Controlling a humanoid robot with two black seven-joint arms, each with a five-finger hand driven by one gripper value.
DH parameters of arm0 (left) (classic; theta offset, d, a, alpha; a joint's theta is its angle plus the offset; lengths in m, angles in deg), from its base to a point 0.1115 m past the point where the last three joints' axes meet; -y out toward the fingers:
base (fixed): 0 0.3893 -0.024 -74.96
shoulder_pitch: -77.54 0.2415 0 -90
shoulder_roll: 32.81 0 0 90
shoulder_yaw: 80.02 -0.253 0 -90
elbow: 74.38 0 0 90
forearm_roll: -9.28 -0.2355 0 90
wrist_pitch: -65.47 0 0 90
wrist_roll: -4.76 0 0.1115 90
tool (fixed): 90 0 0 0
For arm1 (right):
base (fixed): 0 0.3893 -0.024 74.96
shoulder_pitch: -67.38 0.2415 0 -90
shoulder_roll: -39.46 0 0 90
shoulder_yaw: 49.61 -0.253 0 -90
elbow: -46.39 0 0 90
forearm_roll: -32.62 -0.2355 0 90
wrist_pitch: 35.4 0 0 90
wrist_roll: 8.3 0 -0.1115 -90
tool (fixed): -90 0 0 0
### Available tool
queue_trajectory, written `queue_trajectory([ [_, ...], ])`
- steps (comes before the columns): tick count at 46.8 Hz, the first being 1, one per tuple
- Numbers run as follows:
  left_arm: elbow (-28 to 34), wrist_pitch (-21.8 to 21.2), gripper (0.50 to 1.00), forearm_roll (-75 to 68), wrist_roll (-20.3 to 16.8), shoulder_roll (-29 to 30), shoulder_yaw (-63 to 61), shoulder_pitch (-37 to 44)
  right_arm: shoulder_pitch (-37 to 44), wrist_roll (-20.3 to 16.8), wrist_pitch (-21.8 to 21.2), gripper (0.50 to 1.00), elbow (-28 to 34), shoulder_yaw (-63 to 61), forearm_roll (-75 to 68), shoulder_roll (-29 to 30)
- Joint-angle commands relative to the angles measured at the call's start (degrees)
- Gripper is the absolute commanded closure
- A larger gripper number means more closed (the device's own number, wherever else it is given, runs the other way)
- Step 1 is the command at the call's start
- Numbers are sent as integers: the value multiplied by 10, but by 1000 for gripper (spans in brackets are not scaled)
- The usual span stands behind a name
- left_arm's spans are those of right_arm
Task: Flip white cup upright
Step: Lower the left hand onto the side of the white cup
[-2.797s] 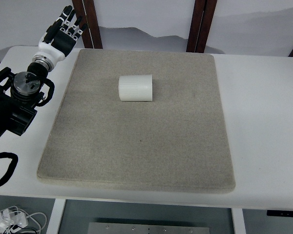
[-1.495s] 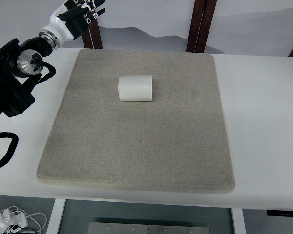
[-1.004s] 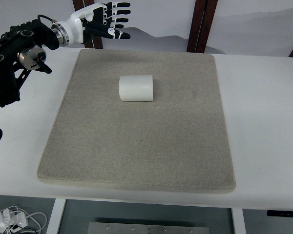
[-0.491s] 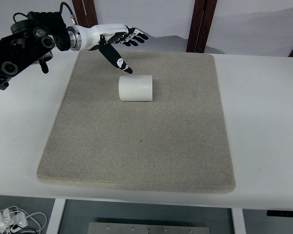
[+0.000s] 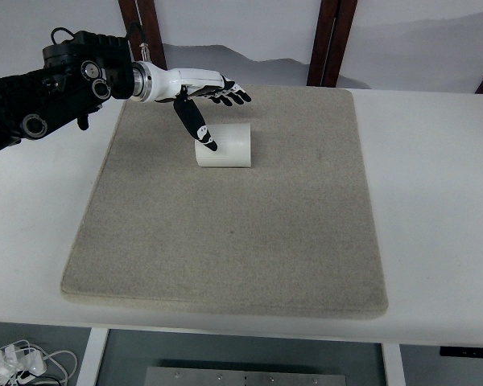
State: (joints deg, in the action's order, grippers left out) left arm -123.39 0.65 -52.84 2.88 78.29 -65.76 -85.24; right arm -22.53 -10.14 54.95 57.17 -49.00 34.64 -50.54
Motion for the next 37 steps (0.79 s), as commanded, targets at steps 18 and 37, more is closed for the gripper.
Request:
queue_trajectory([
  [18,43,-9,516,-30,6,-40,-2,11,0,0,0,548,0,0,0,0],
  [37,82,-10,523,-44,6,-73,-2,19,0,0,0,548,-1,0,0,0],
])
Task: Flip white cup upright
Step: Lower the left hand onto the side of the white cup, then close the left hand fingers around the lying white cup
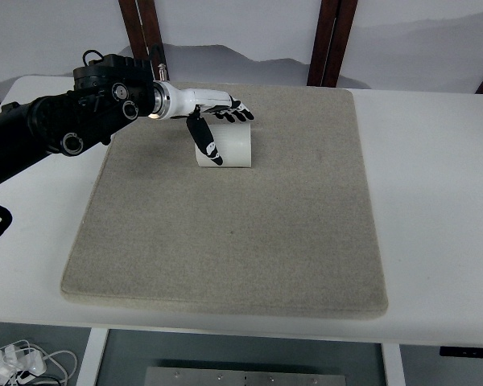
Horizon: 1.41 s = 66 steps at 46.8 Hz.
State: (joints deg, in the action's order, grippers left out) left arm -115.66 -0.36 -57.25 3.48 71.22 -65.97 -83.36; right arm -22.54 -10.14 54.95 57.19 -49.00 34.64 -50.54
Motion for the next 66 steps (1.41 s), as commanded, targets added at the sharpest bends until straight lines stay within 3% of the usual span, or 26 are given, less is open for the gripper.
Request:
queue_trajectory([
  [1,6,-1,525,0,0,-3,0,1,0,0,0,548,0,0,0,0],
  [13,15,-13,559,-1,0,-18,0,6,0,0,0,548,0,0,0,0],
  [32,15,-17,711,-27,0,-20,0,10,0,0,0,548,0,0,0,0],
  [36,15,-18,769,-31,0,-20,1,12,0,0,0,548,0,0,0,0],
  [40,15,-18,859,-30,0,-20,2,11,0,0,0,548,-1,0,0,0],
  [47,15,-17,939,-22,-1,-19,6,9,0,0,0,548,0,0,0,0],
  [56,17,-16,999,-9,-1,-15,15,7,0,0,0,548,0,0,0,0],
  [66,18,-15,1000,8,-2,-12,18,4,0,0,0,548,0,0,0,0],
])
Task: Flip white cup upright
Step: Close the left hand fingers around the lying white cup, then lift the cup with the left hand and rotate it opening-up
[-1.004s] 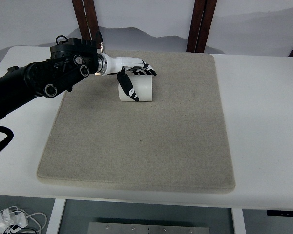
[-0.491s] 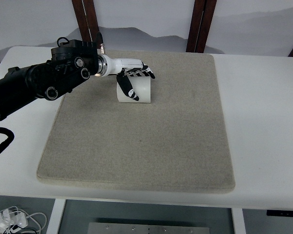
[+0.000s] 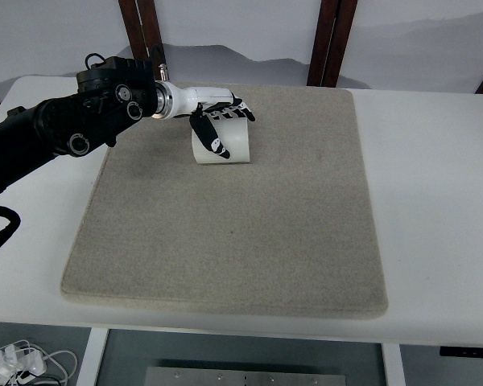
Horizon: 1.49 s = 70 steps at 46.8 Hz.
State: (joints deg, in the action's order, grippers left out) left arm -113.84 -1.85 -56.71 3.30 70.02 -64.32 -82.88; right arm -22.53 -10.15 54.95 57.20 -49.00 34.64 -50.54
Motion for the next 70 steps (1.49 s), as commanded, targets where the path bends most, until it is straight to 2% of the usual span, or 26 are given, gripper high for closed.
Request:
queue_trajectory([
  [1,0,0,1000,4,-1,1,1,-1,0,0,0,548,0,0,0,0],
  [12,9,11,1000,104,-1,10,25,-3,0,0,0,548,0,0,0,0],
  [26,75,80,1000,287,-13,28,32,-5,0,0,0,548,0,0,0,0],
  [33,111,120,1000,359,-32,28,46,6,0,0,0,548,0,0,0,0],
  [36,122,123,1000,378,-43,28,55,11,0,0,0,548,0,0,0,0],
  [49,140,123,1000,394,-137,28,101,57,0,0,0,548,-1,0,0,0],
  [70,143,123,1000,394,-315,27,116,113,0,0,0,548,0,0,0,0],
])
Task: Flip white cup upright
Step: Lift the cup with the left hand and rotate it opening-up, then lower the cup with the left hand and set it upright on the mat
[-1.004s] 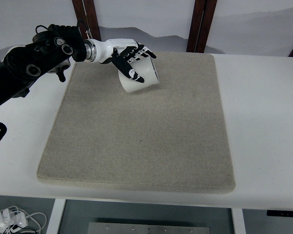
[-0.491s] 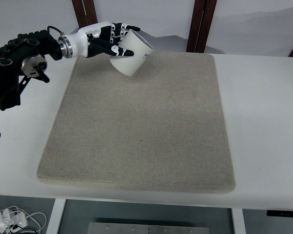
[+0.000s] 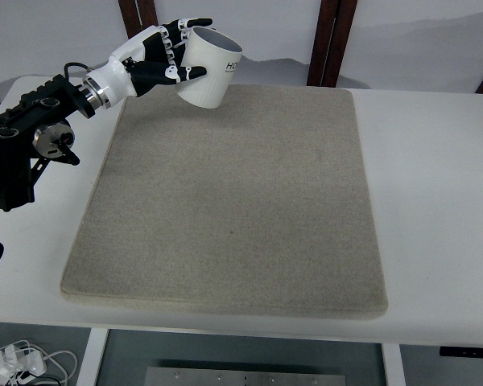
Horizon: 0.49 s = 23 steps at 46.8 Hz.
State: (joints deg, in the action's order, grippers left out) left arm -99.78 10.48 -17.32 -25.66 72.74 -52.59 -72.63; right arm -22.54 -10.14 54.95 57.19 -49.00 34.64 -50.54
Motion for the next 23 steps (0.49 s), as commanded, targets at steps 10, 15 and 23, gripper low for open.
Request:
queue_trajectory([
  [10,12,0,1000,-5,-46,-1,-2,32,0,0,0,548,0,0,0,0],
  [15,29,0,1000,-5,-46,-6,-2,35,0,0,0,548,0,0,0,0],
  [23,31,0,1000,-7,-46,-10,-7,43,0,0,0,548,0,0,0,0],
])
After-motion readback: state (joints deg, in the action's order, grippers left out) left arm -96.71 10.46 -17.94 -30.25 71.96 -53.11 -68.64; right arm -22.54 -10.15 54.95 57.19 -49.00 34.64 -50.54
